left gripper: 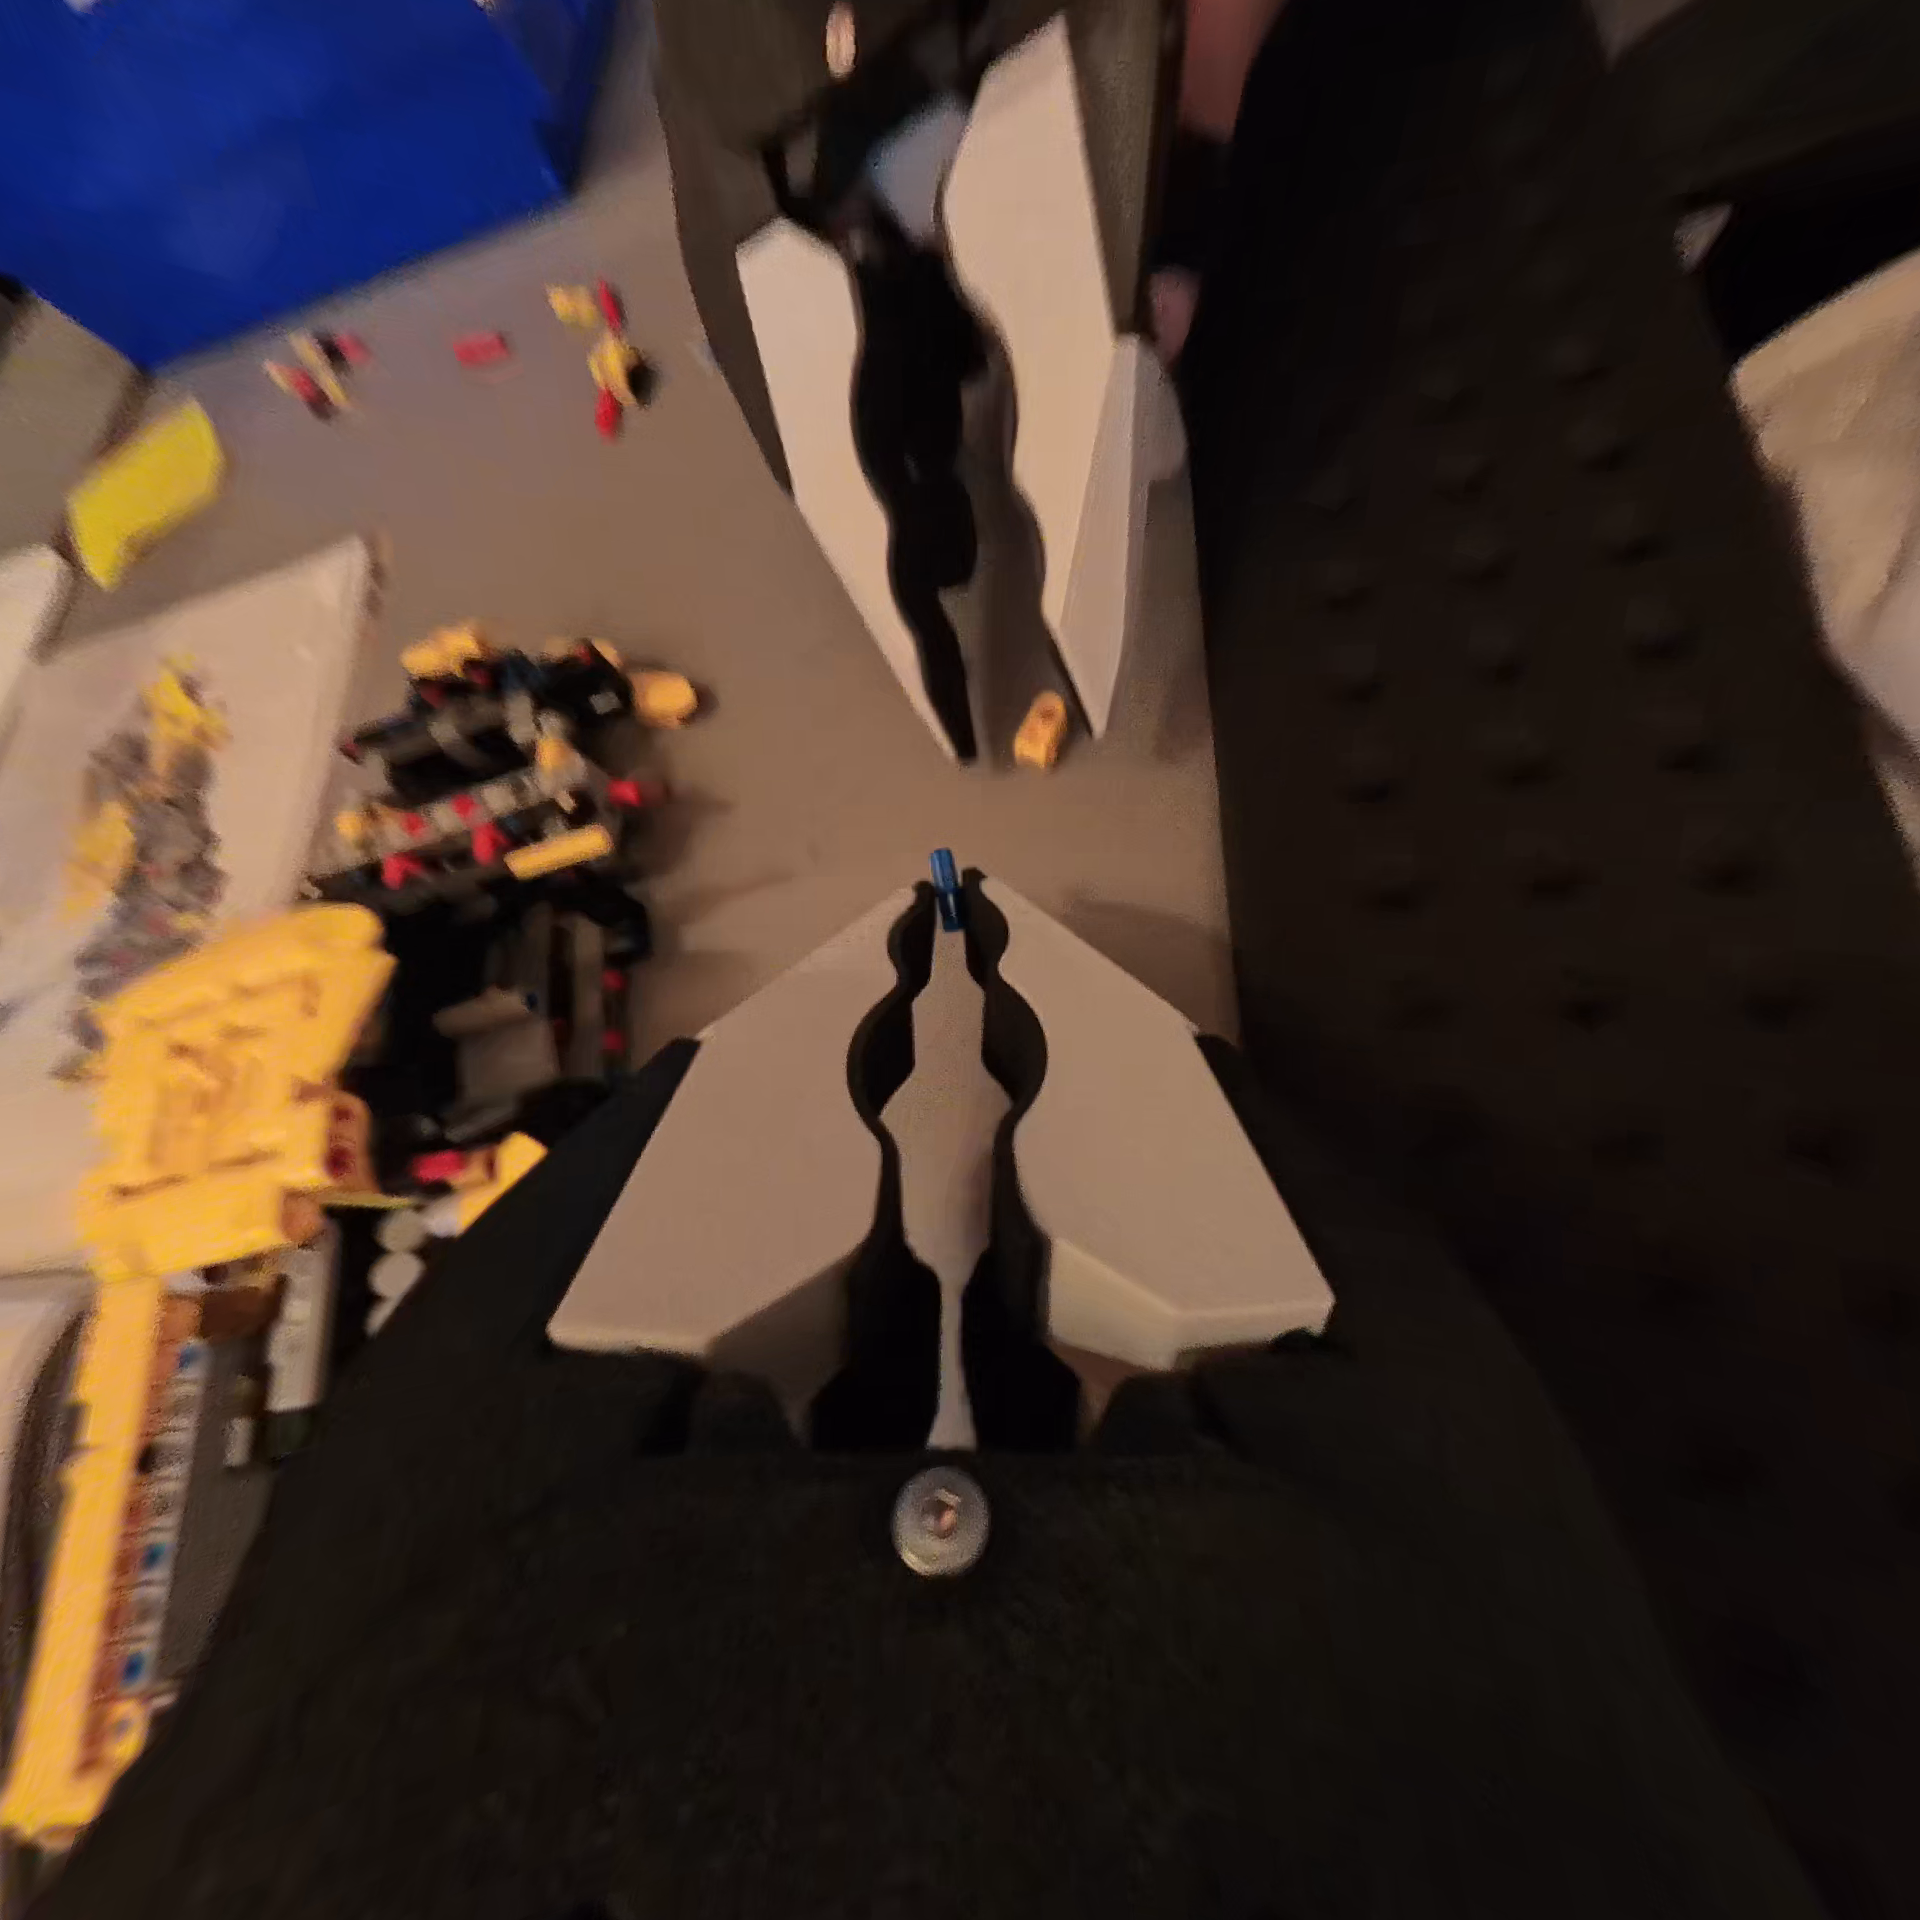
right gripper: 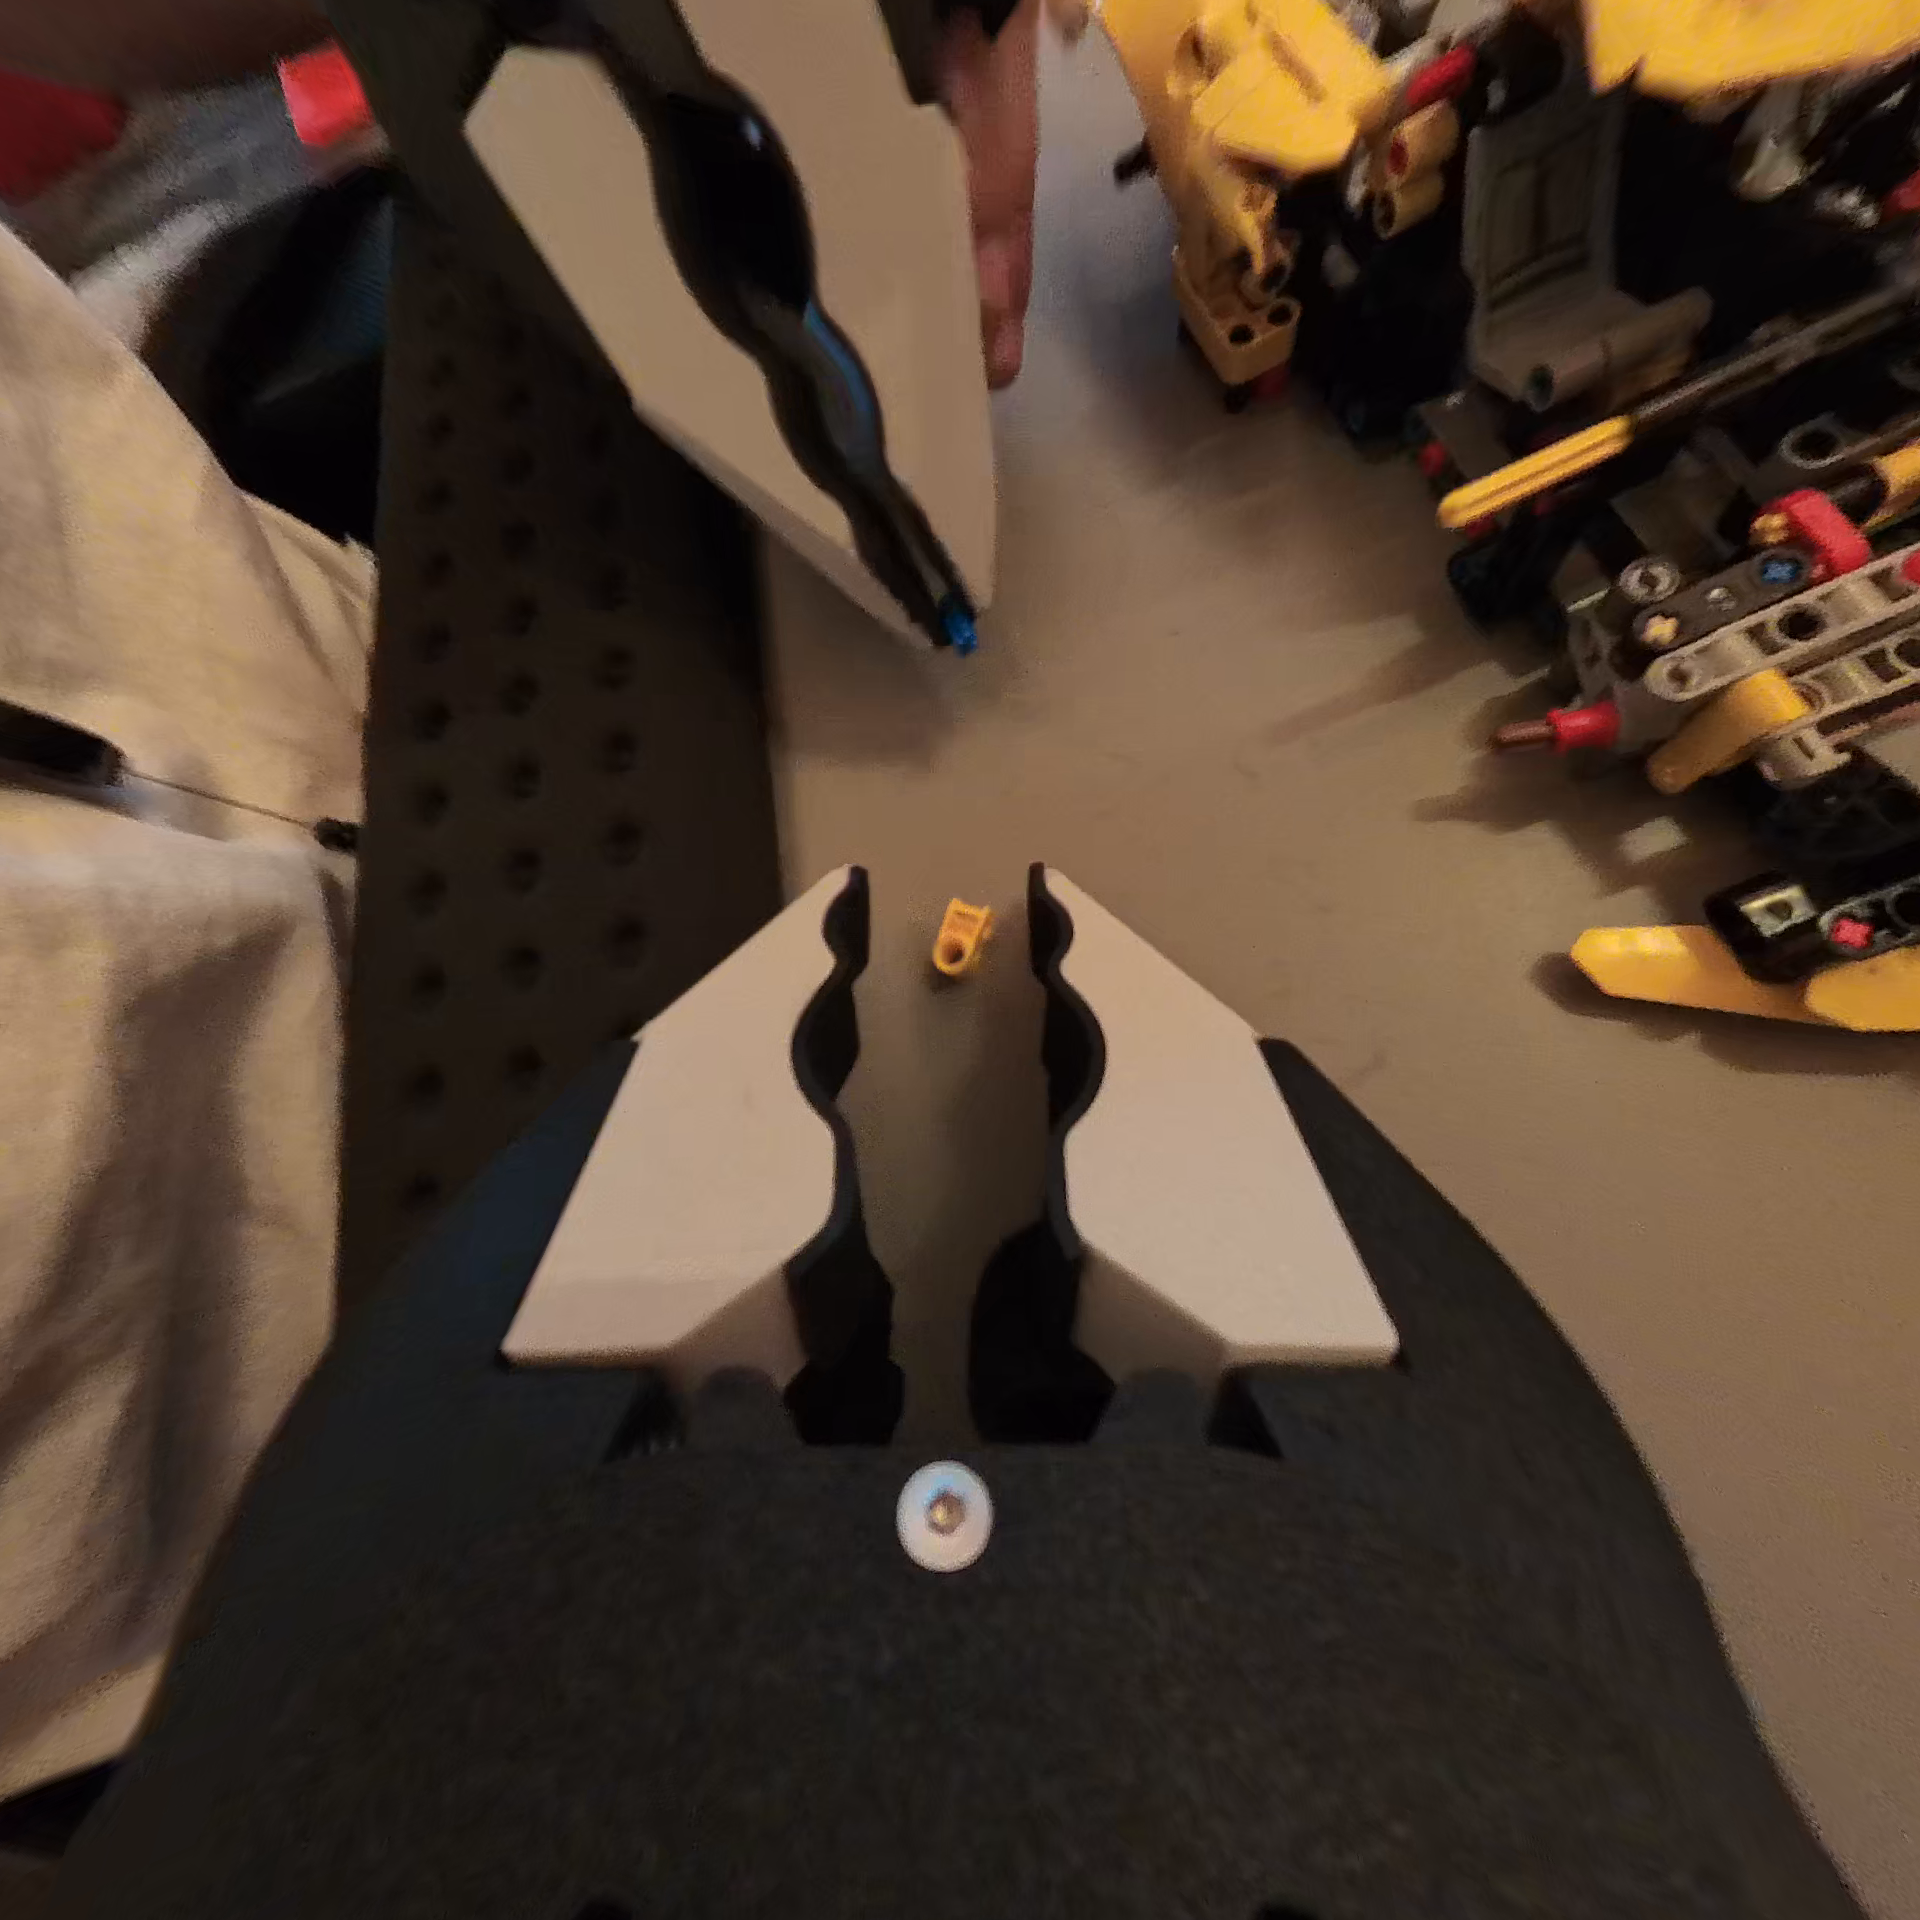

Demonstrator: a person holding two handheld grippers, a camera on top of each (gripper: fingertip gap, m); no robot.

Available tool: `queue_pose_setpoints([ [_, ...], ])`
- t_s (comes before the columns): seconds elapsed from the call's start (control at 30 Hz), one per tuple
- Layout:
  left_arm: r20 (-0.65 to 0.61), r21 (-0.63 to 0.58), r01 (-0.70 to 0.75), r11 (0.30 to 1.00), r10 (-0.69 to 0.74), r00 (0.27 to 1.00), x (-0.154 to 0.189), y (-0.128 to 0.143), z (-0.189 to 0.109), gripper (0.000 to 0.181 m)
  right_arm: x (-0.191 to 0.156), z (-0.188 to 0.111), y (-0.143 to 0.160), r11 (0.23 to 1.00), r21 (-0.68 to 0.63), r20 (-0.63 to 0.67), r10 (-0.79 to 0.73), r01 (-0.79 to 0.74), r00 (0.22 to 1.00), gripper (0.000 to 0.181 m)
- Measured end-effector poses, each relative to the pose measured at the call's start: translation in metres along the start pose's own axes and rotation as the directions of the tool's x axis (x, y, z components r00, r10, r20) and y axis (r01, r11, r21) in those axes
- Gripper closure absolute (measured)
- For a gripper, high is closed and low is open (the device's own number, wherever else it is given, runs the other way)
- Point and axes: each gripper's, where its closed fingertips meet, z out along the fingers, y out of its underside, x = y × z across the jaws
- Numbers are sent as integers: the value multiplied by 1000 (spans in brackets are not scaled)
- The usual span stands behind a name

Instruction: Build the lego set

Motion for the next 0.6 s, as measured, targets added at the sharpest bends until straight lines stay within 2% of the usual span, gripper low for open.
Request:
queue_pose_setpoints([
  [0.1,82,72,-75,995,69,994,-8,-28,-13,176,-10,-11,-35,975,169,99,128,-144,987,151],
  [0.2,149,109,-154,982,137,979,-12,-49,-24,177,-22,-26,-68,867,267,348,320,-420,881,159],
  [0.27,174,119,-184,976,162,971,-13,-59,-29,176,-25,-37,-82,808,320,440,334,-494,833,164],
  [0.37,192,137,-203,969,175,966,-13,-69,-35,177,-27,-43,-87,795,328,461,336,-510,821,177],
  [0.6,236,166,-204,965,162,958,-17,-78,-43,177,-30,-53,-93,781,337,487,333,-526,807,177],
])
